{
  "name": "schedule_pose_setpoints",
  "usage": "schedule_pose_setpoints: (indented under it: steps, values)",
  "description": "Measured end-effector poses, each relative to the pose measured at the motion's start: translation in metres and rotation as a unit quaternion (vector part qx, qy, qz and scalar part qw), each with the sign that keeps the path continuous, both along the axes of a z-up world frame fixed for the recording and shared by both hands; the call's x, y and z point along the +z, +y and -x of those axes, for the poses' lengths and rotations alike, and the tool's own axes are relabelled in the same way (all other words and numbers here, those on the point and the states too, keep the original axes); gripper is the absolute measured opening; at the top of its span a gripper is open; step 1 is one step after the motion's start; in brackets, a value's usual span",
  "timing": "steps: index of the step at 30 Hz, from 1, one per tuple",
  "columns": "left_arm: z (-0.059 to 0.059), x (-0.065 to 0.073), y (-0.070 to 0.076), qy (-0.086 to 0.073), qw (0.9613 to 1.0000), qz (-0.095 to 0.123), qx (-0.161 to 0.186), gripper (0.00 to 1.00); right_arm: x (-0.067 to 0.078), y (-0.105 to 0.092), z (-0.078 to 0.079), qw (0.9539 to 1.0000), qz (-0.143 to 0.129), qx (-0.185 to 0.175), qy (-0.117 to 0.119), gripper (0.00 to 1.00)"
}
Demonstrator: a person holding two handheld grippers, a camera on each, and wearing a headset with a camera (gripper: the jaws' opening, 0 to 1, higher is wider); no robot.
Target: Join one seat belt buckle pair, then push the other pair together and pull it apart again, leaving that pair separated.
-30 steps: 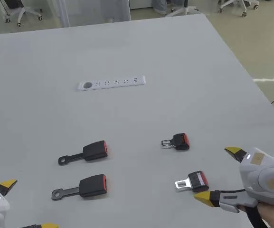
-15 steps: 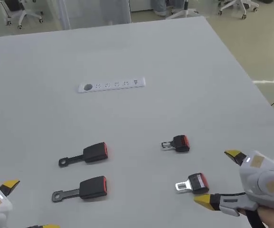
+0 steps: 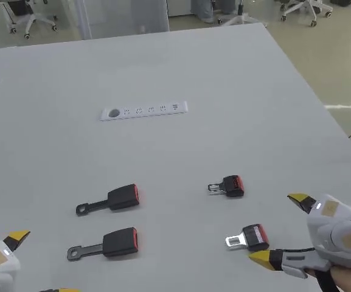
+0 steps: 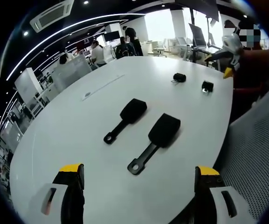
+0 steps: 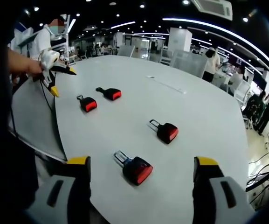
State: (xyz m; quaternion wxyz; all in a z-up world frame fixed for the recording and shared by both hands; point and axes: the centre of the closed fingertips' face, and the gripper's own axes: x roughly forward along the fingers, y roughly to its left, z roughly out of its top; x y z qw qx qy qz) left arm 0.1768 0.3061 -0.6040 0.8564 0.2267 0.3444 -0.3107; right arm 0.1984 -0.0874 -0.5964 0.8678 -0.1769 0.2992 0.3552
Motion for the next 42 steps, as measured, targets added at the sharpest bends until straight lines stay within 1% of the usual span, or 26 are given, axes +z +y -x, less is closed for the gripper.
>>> schedule_pose_setpoints:
  steps: [1,2,3,6,11,15,17,19,20,21,22,23,24,25,26,27,29,30,32,34,36,38,39,40,41,42]
  values:
    - [0.000,0.001,-0.001,-0.001,1.0000,0.001,0.000,1.00,0.001,0.001,0.000,0.9996,0.014,0.021,-0.015,0.90]
    - [-0.001,0.001,-0.002,-0.001,1.0000,0.001,0.000,1.00,0.003,0.004,0.000,0.9990,0.017,0.032,-0.024,0.88]
    - [-0.001,0.003,-0.004,-0.004,1.0000,0.002,-0.002,1.00,0.004,0.005,0.001,0.9992,0.014,0.030,-0.025,0.88]
    - [-0.002,0.003,-0.007,-0.005,1.0000,0.003,-0.002,1.00,0.004,0.005,-0.001,0.9994,0.008,0.026,-0.021,0.88]
    - [0.002,-0.004,-0.010,0.004,0.9999,-0.002,-0.014,1.00,0.000,0.005,-0.001,0.9997,0.010,0.019,-0.012,0.88]
    - [-0.002,-0.003,-0.013,0.001,0.9999,0.002,-0.015,1.00,0.000,0.007,0.000,0.9997,0.007,0.022,-0.010,0.88]
    - [-0.003,-0.003,-0.015,0.000,0.9998,0.003,-0.018,1.00,-0.003,0.008,0.003,0.9998,0.000,0.018,0.003,0.87]
    - [-0.005,-0.003,-0.016,-0.001,0.9998,0.005,-0.021,1.00,-0.007,0.007,0.004,0.9997,0.010,0.024,0.000,0.87]
    - [-0.006,-0.003,-0.018,-0.002,0.9997,0.004,-0.024,1.00,-0.007,0.007,0.005,0.9996,0.011,0.026,0.002,0.87]
    - [-0.006,-0.003,-0.019,-0.003,0.9996,0.003,-0.027,0.99,-0.007,0.008,0.006,0.9995,0.009,0.030,0.003,0.84]
    - [-0.006,-0.004,-0.022,-0.002,0.9993,0.003,-0.036,0.97,-0.008,0.010,0.008,0.9993,0.005,0.036,0.008,0.80]
    - [-0.003,-0.004,-0.026,0.002,0.9988,0.004,-0.049,0.92,-0.008,0.012,0.011,0.9990,0.001,0.042,0.016,0.77]
    - [0.000,-0.008,-0.030,0.007,0.9974,-0.004,-0.071,0.89,-0.008,0.011,0.010,0.9992,0.004,0.039,0.014,0.75]
    - [0.001,-0.010,-0.030,0.008,0.9968,-0.013,-0.078,0.89,-0.008,0.011,0.009,0.9992,0.005,0.038,0.012,0.77]
    - [0.001,-0.014,-0.030,0.010,0.9967,-0.018,-0.079,0.90,-0.008,0.012,0.008,0.9991,0.004,0.041,0.010,0.77]
    - [0.000,-0.015,-0.031,0.011,0.9966,-0.016,-0.081,0.90,-0.009,0.012,0.009,0.9990,0.005,0.044,0.011,0.77]
    - [-0.001,-0.014,-0.034,0.011,0.9961,-0.018,-0.086,0.90,-0.010,0.012,0.008,0.9982,0.017,0.056,0.007,0.76]
    - [-0.002,-0.014,-0.035,0.009,0.9958,-0.021,-0.089,0.90,-0.010,0.013,0.009,0.9974,0.024,0.068,0.007,0.76]
    - [-0.005,-0.014,-0.037,0.007,0.9949,-0.029,-0.096,0.88,-0.011,0.012,0.008,0.9966,0.031,0.076,0.006,0.73]
    - [-0.010,-0.015,-0.037,0.005,0.9932,-0.039,-0.109,0.83,-0.015,0.011,0.009,0.9952,0.036,0.090,0.016,0.67]
    - [-0.013,-0.017,-0.040,0.004,0.9909,-0.048,-0.126,0.79,-0.018,0.010,0.009,0.9924,0.051,0.110,0.017,0.63]
    - [-0.016,-0.018,-0.043,0.003,0.9887,-0.055,-0.139,0.76,-0.020,0.012,0.010,0.9895,0.060,0.130,0.019,0.57]
    - [-0.017,-0.019,-0.044,0.003,0.9879,-0.056,-0.145,0.75,-0.021,0.013,0.010,0.9891,0.063,0.132,0.021,0.56]
    - [-0.019,-0.021,-0.046,0.006,0.9866,-0.058,-0.152,0.74,-0.021,0.014,0.009,0.9892,0.059,0.132,0.024,0.54]
    - [-0.020,-0.023,-0.047,0.008,0.9859,-0.060,-0.156,0.72,-0.023,0.017,0.010,0.9885,0.050,0.137,0.041,0.50]
    - [-0.019,-0.025,-0.050,0.016,0.9850,-0.062,-0.161,0.68,-0.024,0.018,0.010,0.9866,0.057,0.147,0.042,0.47]
